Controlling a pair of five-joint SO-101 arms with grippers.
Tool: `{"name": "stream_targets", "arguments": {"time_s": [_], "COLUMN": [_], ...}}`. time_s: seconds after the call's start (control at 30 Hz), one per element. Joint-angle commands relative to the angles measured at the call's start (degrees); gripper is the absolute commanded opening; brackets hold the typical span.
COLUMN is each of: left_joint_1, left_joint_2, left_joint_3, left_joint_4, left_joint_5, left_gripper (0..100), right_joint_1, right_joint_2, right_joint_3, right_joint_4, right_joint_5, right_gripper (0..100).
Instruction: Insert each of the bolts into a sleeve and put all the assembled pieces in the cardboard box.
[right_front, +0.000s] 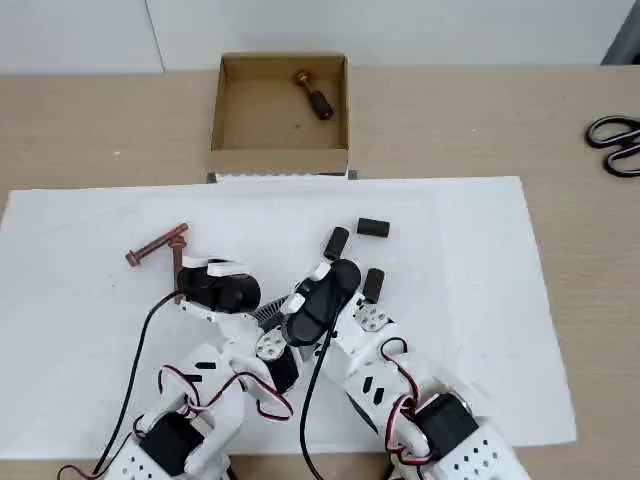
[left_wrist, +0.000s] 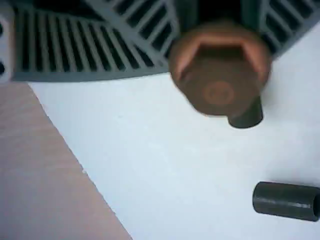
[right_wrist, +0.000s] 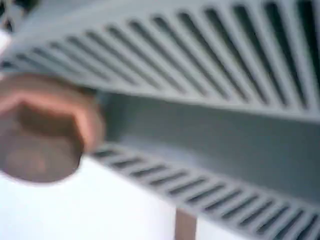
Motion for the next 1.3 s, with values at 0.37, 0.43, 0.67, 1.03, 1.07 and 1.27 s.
{"name": "stream_targets", "arguments": {"time_s": [0.37, 0.43, 0.67, 1.03, 1.07, 1.27], "left_joint_1": [-1.93, -2.11, -2.20, -12.22, -12.92, -18.29], "left_joint_2": [0.09, 0.09, 0.09, 0.09, 0.09, 0.00], "left_joint_3": [-3.82, -5.58, -12.09, -13.23, -12.35, -3.65], "left_joint_4": [0.62, 0.62, 0.70, 0.70, 0.70, 0.35], "left_joint_5": [-7.12, -7.21, -7.47, -16.62, -17.23, -24.44], "left_gripper": [26, 26, 26, 1, 1, 1], "right_joint_1": [-0.04, -0.04, 0.04, 0.31, 0.40, 7.43], "right_joint_2": [-0.31, -0.31, -0.31, -0.31, -0.40, -0.31], "right_joint_3": [-7.82, -7.65, -6.15, -4.48, -4.13, -4.13], "right_joint_4": [-1.63, -1.54, -1.54, -1.54, -1.54, -2.15], "right_joint_5": [0.79, 0.79, 0.70, 0.70, 0.70, 0.70], "right_gripper": [0.2, 0.2, 0.2, 0.2, 0.2, 0.2]}}
